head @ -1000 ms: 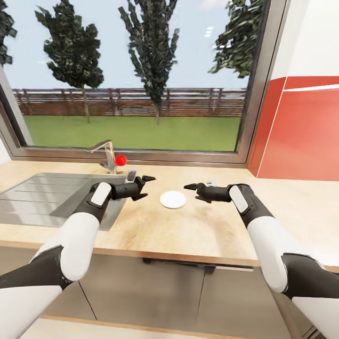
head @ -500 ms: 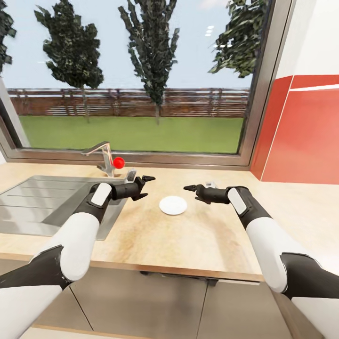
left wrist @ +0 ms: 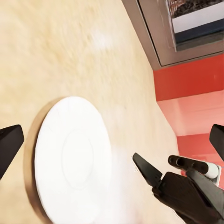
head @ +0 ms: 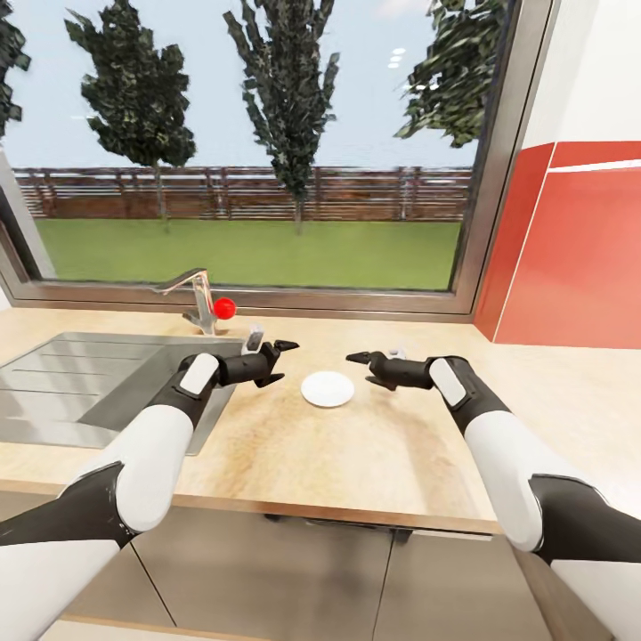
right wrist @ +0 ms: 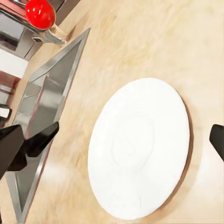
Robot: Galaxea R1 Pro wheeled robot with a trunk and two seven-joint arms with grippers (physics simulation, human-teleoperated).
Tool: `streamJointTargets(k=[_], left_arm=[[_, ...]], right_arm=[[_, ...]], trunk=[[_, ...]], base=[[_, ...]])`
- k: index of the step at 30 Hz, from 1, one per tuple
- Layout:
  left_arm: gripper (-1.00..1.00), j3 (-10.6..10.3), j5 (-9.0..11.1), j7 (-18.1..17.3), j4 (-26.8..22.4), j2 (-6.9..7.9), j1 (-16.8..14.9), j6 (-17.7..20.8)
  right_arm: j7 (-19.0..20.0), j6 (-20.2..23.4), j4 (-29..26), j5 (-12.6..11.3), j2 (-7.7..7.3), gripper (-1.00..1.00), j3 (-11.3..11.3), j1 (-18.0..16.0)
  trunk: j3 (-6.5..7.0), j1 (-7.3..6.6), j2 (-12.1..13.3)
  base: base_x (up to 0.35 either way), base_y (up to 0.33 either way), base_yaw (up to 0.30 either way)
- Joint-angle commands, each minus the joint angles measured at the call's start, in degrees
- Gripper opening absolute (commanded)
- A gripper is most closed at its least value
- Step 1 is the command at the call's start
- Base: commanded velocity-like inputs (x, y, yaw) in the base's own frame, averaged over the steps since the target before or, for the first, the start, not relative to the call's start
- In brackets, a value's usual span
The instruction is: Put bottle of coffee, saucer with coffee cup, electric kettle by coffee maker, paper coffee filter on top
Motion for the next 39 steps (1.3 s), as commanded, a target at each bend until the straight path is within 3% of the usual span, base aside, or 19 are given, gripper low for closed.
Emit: streamJointTargets(k=[1,5,12,20,25,39], left_arm=[[1.00,0.46,-0.38,-0.20,0.00,-0.06,-0.05,0.31],[1.00,0.43,-0.38,-0.20,0.03,-0.07,-0.05,0.25],[1.00,0.39,-0.38,-0.20,0.06,-0.07,-0.05,0.16],[1.00,0.40,-0.38,-0.21,0.41,-0.28,-0.05,0.16],[1.00,0.49,-0.38,-0.21,0.70,-1.14,-0.05,0.14],[1.00,0.72,-0.37,-0.20,0.83,-1.31,-0.05,0.30]], right_arm=[[-0.16,0.40,0.01,-0.73,0.02,1.00,-0.34,-0.09],[-3.26,1.61,0.05,-5.01,-0.03,1.00,-0.30,-0.30],[-5.16,4.02,-0.04,-9.78,-0.04,1.00,-0.28,-0.42],[-6.63,4.44,0.01,-10.80,-0.05,1.00,-0.35,-0.44],[-8.36,4.46,0.14,-11.05,0.02,1.00,-0.40,-0.44],[-8.84,4.28,1.78,-12.15,0.04,1.00,-0.39,-0.40]], trunk=[[-0.06,0.00,-0.03],[-0.06,0.00,-0.03],[-0.06,0.00,-0.03],[-0.06,0.00,-0.03],[-0.06,0.00,-0.03],[-0.06,0.00,-0.03]], base=[[0.000,0.000,0.000],[0.000,0.000,0.000],[0.000,0.000,0.000],[0.000,0.000,0.000],[0.000,0.000,0.000],[0.000,0.000,0.000]])
